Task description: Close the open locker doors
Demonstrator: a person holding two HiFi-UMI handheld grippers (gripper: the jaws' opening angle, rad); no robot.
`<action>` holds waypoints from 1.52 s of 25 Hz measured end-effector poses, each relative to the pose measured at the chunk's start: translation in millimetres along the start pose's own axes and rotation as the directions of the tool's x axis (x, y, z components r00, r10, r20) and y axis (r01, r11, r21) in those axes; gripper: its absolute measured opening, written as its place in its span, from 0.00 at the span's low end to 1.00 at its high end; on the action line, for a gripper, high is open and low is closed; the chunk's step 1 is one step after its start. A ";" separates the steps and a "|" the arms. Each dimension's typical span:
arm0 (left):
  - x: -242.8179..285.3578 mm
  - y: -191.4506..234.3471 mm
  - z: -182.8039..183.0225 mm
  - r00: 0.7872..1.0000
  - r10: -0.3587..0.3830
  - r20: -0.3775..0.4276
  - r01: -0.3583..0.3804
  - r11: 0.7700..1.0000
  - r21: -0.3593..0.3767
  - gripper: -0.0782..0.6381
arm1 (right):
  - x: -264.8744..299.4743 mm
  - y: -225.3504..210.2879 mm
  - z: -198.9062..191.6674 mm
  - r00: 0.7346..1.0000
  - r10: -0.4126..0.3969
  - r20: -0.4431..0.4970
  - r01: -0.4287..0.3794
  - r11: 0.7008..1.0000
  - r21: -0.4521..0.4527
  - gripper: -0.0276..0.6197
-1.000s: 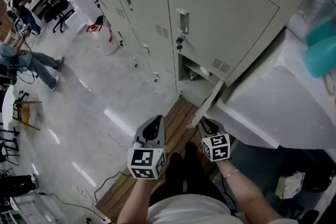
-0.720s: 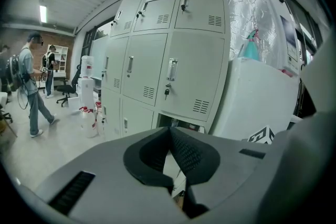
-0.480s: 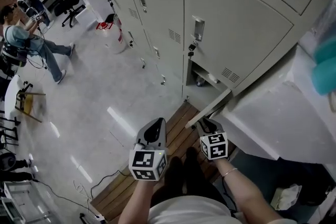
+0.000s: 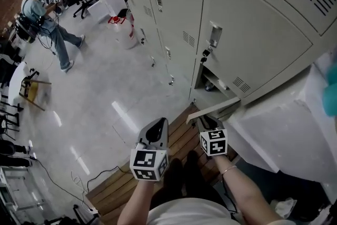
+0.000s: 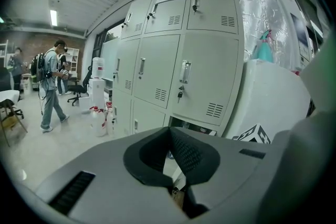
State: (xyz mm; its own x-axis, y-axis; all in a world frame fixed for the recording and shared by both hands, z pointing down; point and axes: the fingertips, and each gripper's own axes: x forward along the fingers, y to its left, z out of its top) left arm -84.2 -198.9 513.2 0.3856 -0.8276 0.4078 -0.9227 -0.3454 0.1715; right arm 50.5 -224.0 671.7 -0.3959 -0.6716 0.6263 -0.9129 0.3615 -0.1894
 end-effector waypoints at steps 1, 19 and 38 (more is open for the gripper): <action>1.7 1.6 0.8 1.000 0.004 0.000 -0.004 1.000 0.000 0.13 | 3.8 -0.7 2.8 1.000 0.000 0.000 0.000 1.000 -0.001 0.20; 38.3 19.0 12.7 0.999 0.040 0.000 -0.040 0.999 -0.025 0.13 | 59.7 -27.7 48.7 0.999 -0.037 0.005 0.037 0.999 0.040 0.16; 73.1 19.8 13.9 0.999 0.023 -0.023 -0.023 0.999 -0.027 0.13 | 93.0 -88.7 80.4 0.990 -0.140 0.012 0.139 0.986 0.097 0.15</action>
State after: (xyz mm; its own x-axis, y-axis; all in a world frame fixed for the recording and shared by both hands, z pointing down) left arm -74.3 -272.4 534.0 0.3644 -0.8251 0.4318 -0.9311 -0.3140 0.1858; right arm 86.7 -370.5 685.9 -0.2648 -0.7231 0.6380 -0.9643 0.2005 -0.1731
